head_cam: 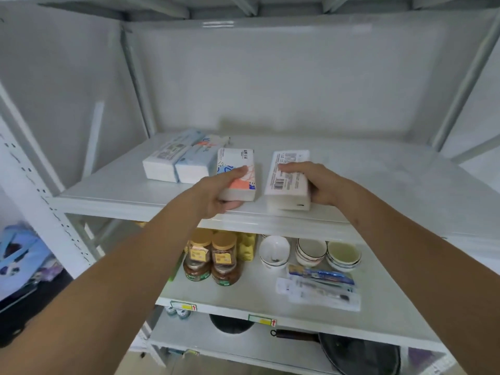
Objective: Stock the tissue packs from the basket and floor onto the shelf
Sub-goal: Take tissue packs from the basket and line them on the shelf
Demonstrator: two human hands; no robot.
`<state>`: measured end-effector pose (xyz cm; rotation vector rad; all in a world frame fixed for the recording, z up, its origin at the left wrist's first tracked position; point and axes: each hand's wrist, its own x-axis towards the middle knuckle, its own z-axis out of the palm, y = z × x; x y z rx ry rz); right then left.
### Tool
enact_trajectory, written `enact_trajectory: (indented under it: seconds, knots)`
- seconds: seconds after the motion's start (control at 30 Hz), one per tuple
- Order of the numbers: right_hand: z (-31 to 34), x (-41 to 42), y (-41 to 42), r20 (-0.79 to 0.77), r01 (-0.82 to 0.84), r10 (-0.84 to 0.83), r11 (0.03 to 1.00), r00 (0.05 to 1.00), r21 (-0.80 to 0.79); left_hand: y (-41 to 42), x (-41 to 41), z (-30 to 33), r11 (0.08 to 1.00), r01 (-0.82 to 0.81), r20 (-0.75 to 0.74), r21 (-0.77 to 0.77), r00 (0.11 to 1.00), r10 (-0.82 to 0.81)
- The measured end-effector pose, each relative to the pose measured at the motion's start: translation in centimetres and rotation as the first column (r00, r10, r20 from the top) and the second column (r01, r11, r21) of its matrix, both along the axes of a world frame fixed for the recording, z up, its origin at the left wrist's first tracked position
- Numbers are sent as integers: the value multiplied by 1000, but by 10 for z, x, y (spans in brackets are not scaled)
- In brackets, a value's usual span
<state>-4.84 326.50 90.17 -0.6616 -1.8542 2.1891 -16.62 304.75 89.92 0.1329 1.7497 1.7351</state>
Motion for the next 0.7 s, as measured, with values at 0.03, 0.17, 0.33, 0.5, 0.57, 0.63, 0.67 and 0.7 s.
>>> enact_trajectory:
  seconds: [0.03, 0.17, 0.33, 0.5, 0.57, 0.63, 0.67, 0.7]
  knots:
    - [-3, -5, 2, 12, 0, 0, 1000, 1000, -9, 3, -4, 0, 1000, -2, -11, -22, 1000, 2]
    - [-10, -28, 11, 36, 17, -17, 1000, 999, -5, 17, -17, 5, 997, 2, -54, -77, 999, -6]
    - [-12, -56, 30, 29, 81, -82, 997, 996, 7, 44, -37, 5, 995, -41, -103, -93, 994, 31]
    - [-11, -81, 51, 29, 113, -113, 994, 993, 10, 69, -62, 7, 992, -50, -159, -116, 987, 31]
    - [-10, -93, 58, 30, 120, -121, 993, 992, 17, 79, -71, 7, 991, -50, -177, -125, 984, 27]
    - [-10, -105, 62, 36, 150, -151, 988, 988, 31, 90, -79, 8, 990, -58, -182, -130, 983, 33]
    - [-11, -111, 64, 37, 169, -171, 985, 985, 35, 96, -83, 8, 989, -65, -187, -133, 982, 39]
    - [-12, -117, 65, 34, 187, -188, 982, 982, 33, 101, -87, 9, 988, -79, -198, -133, 979, 52]
